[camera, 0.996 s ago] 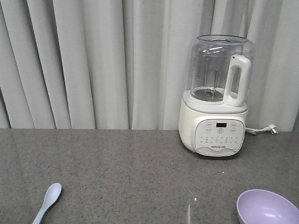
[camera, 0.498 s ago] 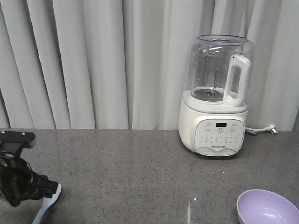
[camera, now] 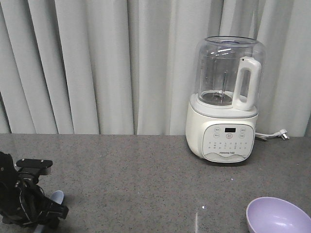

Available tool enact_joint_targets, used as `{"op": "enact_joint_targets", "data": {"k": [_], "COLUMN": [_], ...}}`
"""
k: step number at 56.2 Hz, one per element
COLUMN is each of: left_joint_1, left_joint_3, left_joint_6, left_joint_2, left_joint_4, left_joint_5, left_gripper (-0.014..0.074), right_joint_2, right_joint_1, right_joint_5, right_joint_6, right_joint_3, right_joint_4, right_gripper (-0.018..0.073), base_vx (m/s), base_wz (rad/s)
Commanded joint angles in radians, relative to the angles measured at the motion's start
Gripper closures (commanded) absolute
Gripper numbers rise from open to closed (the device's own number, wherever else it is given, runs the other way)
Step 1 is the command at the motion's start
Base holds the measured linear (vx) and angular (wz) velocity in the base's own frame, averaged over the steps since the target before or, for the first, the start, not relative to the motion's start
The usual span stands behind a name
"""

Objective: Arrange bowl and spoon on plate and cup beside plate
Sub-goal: 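Grasp the white spoon with left gripper and bowl rim with right gripper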

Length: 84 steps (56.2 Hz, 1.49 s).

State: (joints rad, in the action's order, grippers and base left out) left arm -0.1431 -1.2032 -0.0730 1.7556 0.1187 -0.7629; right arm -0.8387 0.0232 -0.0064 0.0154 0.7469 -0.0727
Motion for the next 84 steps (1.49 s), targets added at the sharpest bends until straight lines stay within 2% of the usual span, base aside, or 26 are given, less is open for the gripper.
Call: {"op": "enact_joint_targets", "data": {"k": [1,7,10,17,19,28,33,37,44,49,55,67,84], "left_joint_1": [-0.004,-0.004,-0.004,-0.004,-0.004,-0.004,-0.004,-0.004,-0.004,-0.004,-0.004,-0.004,-0.004], "left_joint_3": [-0.030,-0.030,-0.030,-0.030,-0.030,-0.031,-0.032,-0.032,-0.032,-0.032,-0.032,-0.031,-0.031], "left_joint_6": [0.022,0.023,0.023,0.011,-0.003,-0.010,-0.051,-0.083,-0.121,-0.136,-0.136,-0.136,-0.136], "left_joint_2": [-0.030,-0.019,-0.014,-0.013,-0.014,-0.054,-0.119,-0.176,-0.284,-0.354,-0.416,-0.468,-0.470], "left_joint_4": [0.001,0.001,0.000,0.000,0.003,0.046,0.098,0.139,0.195,0.215,0.213,0.213,0.213], "left_joint_5": [0.021,0.001,-0.013,-0.037,-0.040,-0.040,-0.021,-0.015,-0.011,-0.010,-0.010,-0.021,-0.029], "left_gripper": [0.0155,0.0224,0.0296,0.0563,0.0606,0.0604,0.0603,0.0603,0.0603,0.0603,0.0603,0.0603,0.0603], "right_joint_2": [0.005,0.005,0.005,0.005,0.005,0.005,0.005,0.005,-0.071,-0.178,-0.299,-0.471,-0.617], "right_joint_1": [0.006,0.006,0.006,0.006,0.006,0.006,0.006,0.016,0.070,0.109,0.114,0.114,0.114], "right_joint_5": [-0.086,-0.086,-0.086,-0.086,-0.086,-0.070,-0.012,0.119,0.447,0.628,0.752,0.785,0.738], "right_joint_6": [-0.004,-0.007,-0.007,-0.007,-0.007,-0.007,-0.002,0.038,0.141,0.145,0.115,0.098,0.098], "right_joint_3": [0.035,0.035,0.035,0.035,0.035,0.035,0.036,0.058,0.158,0.240,0.293,0.305,0.305], "right_joint_4": [-0.005,-0.005,-0.005,-0.005,-0.005,-0.005,0.000,0.017,0.026,0.040,0.064,0.081,0.086], "right_gripper": [-0.0012,-0.0012,-0.0012,-0.0012,-0.0012,-0.0012,-0.0012,-0.0005,0.0020,0.0038,0.0048,0.0048,0.0048], "base_vx": [0.00,0.00,0.00,0.00,0.00,0.00,0.00,0.00,0.00,0.00,0.00,0.00,0.00], "base_wz": [0.00,0.00,0.00,0.00,0.00,0.00,0.00,0.00,0.00,0.00,0.00,0.00,0.00]}}
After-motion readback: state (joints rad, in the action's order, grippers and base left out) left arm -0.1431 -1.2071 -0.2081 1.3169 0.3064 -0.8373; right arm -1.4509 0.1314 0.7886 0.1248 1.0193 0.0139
